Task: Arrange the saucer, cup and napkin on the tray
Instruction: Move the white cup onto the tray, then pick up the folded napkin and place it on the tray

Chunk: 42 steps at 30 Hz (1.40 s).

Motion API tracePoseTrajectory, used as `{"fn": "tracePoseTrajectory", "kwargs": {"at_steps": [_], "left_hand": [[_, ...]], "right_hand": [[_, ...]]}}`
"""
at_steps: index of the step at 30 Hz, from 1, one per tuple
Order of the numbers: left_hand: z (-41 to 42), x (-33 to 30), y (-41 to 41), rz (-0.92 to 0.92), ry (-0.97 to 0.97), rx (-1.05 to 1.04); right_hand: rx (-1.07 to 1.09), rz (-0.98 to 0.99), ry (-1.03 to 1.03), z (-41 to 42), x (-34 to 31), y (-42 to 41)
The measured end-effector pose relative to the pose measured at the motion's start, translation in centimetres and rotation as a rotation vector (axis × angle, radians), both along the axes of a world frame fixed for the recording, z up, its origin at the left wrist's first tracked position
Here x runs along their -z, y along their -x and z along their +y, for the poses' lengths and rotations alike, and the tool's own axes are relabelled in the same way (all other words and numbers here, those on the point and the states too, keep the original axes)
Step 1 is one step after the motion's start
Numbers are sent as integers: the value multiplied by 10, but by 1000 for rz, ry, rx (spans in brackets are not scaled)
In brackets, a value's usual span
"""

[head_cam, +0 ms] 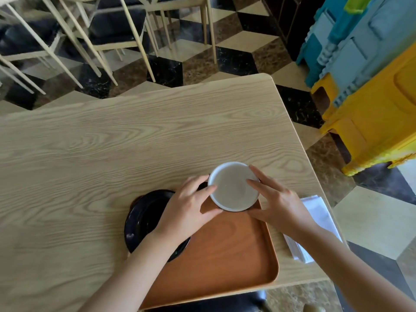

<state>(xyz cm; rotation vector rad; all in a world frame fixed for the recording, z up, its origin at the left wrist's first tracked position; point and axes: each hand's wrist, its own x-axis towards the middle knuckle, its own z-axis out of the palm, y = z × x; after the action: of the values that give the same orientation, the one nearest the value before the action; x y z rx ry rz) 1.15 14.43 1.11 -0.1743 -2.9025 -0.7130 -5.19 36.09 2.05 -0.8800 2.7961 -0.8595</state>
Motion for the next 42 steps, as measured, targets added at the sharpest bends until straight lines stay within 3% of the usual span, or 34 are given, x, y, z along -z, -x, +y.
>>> {"fn": "tracePoseTrajectory", "kwargs": {"at_steps": [11, 25, 31, 36, 42], "left_hand": [[9, 12, -27, -14, -40, -2], [10, 19, -13, 20, 69, -26], [11, 10, -14, -37, 103, -14], [31, -2, -35, 22, 74, -68], [100, 2, -59, 38, 97, 197]], "right_hand": [[-52, 2, 58, 10, 14, -19], [-102, 143, -167, 8, 10, 2], [-118, 111, -200, 8, 6, 1], [-25, 147, -183, 16, 1, -21], [227, 209, -229, 64, 15, -61]]}}
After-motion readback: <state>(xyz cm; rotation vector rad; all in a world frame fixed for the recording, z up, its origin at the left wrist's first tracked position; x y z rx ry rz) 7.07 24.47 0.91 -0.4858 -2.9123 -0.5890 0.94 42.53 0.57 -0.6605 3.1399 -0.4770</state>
